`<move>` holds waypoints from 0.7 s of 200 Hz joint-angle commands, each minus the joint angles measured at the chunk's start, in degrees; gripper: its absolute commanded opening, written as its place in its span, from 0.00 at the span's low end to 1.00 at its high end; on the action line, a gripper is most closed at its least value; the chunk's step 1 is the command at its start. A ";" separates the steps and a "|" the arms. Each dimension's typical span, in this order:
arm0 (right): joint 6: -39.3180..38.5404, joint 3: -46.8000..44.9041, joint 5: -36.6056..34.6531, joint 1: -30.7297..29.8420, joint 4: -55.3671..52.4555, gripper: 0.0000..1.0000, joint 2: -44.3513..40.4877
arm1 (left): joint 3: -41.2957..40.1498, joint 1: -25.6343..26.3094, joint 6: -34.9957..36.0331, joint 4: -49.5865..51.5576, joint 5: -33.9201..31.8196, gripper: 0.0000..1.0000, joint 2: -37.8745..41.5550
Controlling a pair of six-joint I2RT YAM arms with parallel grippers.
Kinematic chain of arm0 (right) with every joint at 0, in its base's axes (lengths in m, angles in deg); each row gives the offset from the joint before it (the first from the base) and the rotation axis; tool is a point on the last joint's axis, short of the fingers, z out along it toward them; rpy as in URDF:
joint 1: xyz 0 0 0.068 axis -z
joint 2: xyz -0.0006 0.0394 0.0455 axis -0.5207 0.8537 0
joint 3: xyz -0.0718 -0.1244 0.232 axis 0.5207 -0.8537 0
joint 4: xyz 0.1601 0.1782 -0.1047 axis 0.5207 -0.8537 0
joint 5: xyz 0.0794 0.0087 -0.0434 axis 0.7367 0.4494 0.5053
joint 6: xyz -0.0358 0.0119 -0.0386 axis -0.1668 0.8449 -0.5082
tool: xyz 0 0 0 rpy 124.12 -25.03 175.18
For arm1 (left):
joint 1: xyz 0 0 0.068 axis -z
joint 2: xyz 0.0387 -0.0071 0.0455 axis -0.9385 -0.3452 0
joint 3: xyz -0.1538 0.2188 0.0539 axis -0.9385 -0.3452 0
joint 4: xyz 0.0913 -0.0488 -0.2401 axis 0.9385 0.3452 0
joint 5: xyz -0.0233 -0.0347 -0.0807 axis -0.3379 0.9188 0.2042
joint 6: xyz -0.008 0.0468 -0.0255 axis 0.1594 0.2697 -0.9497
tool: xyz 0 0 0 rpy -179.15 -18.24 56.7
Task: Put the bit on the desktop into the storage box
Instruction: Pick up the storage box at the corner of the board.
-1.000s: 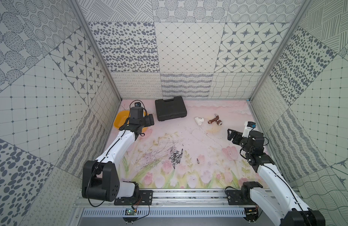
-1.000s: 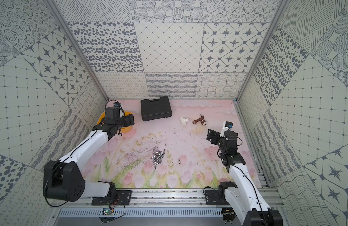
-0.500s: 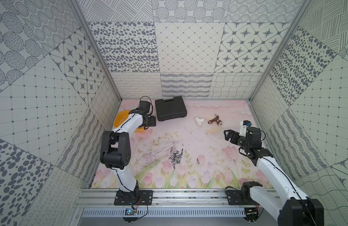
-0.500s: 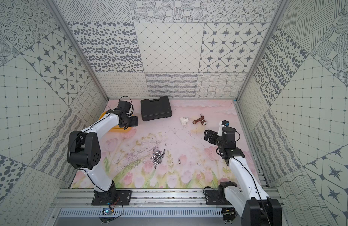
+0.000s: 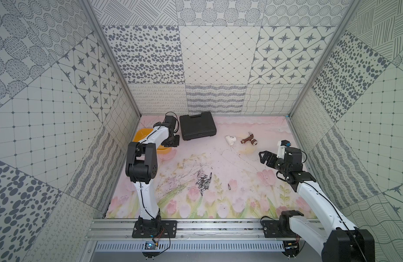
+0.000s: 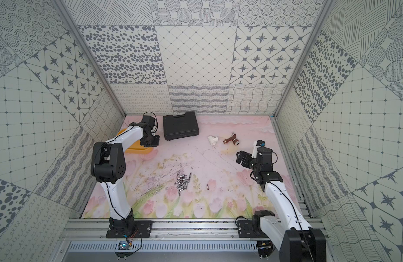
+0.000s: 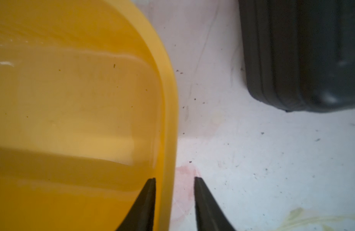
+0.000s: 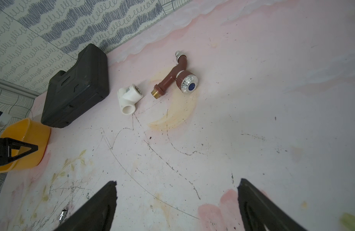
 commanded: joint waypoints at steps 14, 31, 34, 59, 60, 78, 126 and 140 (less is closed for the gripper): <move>1.14 1.57 0.13 0.05 1.20 0.97 0.15 | -0.60 -0.44 0.20 3.61 -1.99 0.12 0.45; 1.08 1.65 0.36 0.08 1.29 0.97 0.17 | -1.73 -0.33 -0.38 3.40 -2.15 0.08 2.10; 1.09 1.65 0.46 0.09 1.29 0.97 0.19 | -2.06 -0.34 -0.49 3.40 -2.14 0.07 2.49; 1.15 1.65 0.69 0.09 1.37 0.97 0.17 | -4.89 0.58 -1.24 3.04 -2.81 0.03 6.48; 1.16 1.65 0.72 0.09 1.37 0.97 0.19 | -5.03 0.59 -1.27 3.04 -2.83 0.02 6.67; 1.26 1.65 0.84 0.09 1.46 0.97 0.18 | -6.88 2.01 -2.08 3.64 -4.04 0.00 10.09; 1.44 1.65 1.16 0.08 1.63 0.97 0.49 | -12.13 9.98 -5.47 5.55 -6.65 0.00 19.61; 1.55 1.83 1.23 0.04 1.68 0.97 0.80 | -12.81 12.62 -6.66 6.92 -6.59 0.00 21.87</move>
